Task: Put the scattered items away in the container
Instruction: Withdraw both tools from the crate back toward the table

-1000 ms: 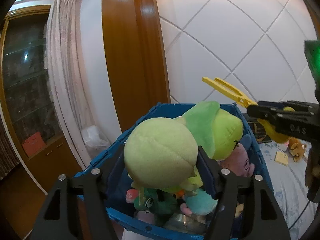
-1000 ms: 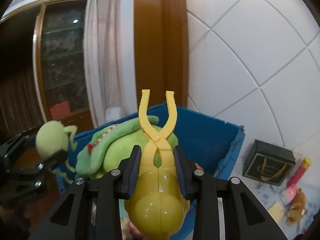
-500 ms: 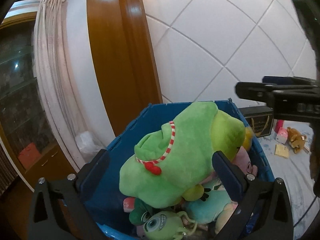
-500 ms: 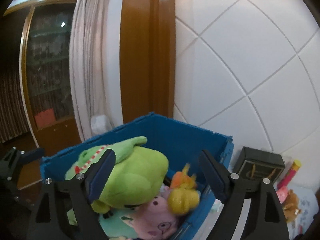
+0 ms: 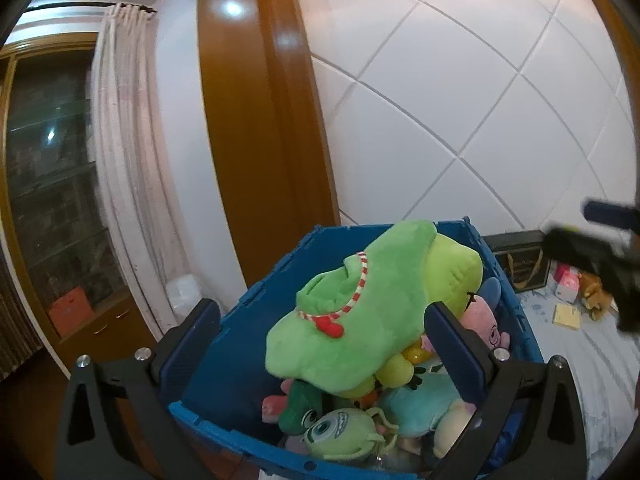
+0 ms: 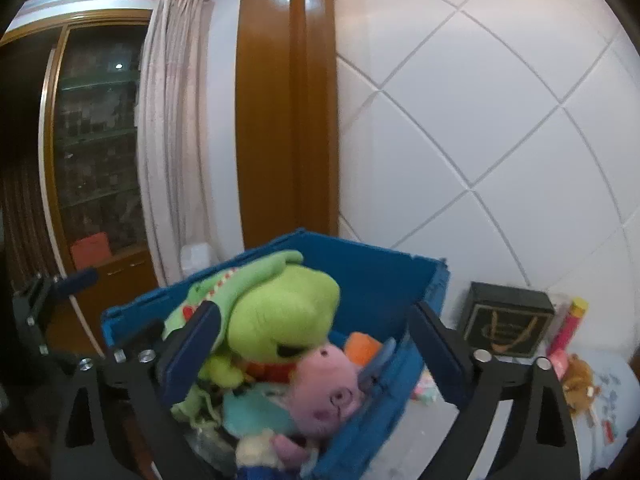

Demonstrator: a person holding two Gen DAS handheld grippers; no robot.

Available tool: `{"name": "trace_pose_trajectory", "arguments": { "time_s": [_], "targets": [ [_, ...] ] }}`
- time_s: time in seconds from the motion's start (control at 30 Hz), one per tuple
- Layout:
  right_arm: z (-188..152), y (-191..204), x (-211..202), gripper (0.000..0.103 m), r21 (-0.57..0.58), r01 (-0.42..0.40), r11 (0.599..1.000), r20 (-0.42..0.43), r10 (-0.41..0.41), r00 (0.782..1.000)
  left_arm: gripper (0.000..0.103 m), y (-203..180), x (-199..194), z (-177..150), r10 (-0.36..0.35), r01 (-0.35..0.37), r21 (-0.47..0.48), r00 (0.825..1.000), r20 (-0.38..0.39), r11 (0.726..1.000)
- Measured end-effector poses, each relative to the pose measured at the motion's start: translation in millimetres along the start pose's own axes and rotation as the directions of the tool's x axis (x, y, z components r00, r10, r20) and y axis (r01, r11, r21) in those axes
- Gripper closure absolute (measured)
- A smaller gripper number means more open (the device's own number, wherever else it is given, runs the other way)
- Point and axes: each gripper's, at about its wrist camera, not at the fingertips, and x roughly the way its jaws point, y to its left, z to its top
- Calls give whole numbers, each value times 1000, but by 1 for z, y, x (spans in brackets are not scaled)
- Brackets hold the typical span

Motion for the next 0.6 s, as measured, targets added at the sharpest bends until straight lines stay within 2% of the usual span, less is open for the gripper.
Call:
{"name": "trace_pose_trajectory", "arguments": {
  "time_s": [0.13,0.33,0.6],
  "targets": [
    [-22,-3,-16,5,10,25,1000,-11,-25,1000,0,-1,-8,-7,2,-2,-5,1000,6,1000],
    [-41,-14,-32,5,18,39,999,-50,-38,998,0,-12,-14,-17,17,-17,-4,999,-27,1000],
    [-69,-50,-62,5,34,64,997,-95,-61,994,0,-50,-41,-29,29,-30,-5,998,-57,1000]
  ]
}}
